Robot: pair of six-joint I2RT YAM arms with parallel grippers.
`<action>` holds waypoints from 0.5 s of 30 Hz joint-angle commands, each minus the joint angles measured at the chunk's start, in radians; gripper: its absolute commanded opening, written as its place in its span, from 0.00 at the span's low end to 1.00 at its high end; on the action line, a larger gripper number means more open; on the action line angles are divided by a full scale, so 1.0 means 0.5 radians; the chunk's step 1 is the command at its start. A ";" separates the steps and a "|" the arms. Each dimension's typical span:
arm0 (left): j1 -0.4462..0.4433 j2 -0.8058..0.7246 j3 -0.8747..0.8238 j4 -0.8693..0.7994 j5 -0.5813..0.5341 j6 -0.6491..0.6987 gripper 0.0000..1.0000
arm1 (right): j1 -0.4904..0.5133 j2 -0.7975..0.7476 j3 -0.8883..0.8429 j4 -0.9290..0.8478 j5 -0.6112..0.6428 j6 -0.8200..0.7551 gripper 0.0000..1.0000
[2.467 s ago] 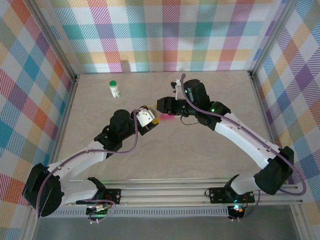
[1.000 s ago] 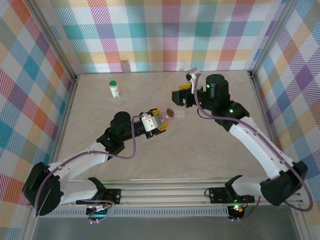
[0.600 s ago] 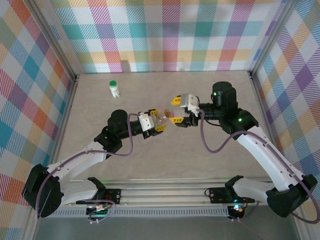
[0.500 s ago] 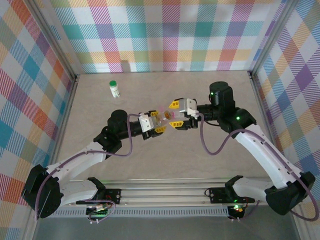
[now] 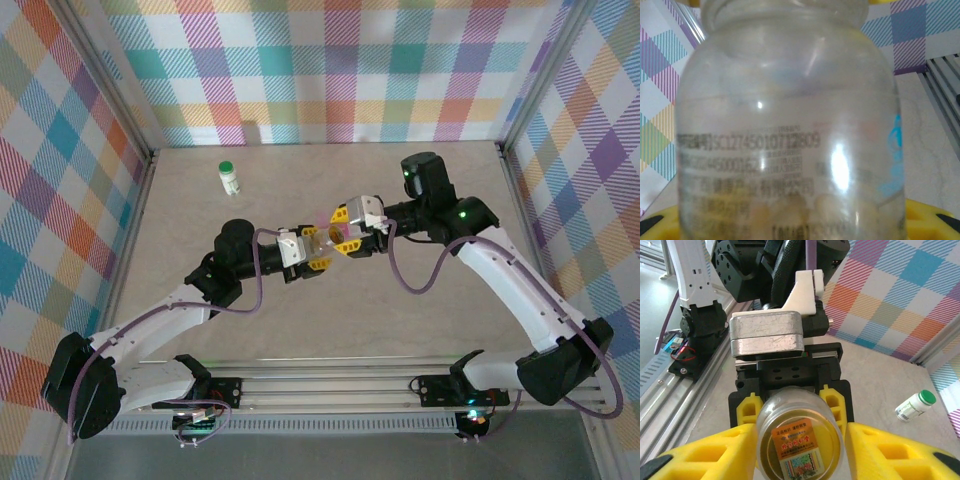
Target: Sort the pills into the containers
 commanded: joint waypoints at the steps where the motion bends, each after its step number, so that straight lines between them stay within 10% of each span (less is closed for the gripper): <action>1: 0.004 -0.036 0.084 -0.005 0.085 0.041 0.00 | 0.017 0.054 0.051 -0.145 -0.033 -0.071 0.44; 9: -0.002 -0.027 0.140 -0.031 0.091 0.049 0.00 | 0.112 0.079 0.024 -0.128 0.131 0.093 0.33; 15: -0.005 -0.030 0.120 0.079 -0.040 0.007 0.00 | 0.142 0.037 -0.151 0.303 0.448 0.941 0.29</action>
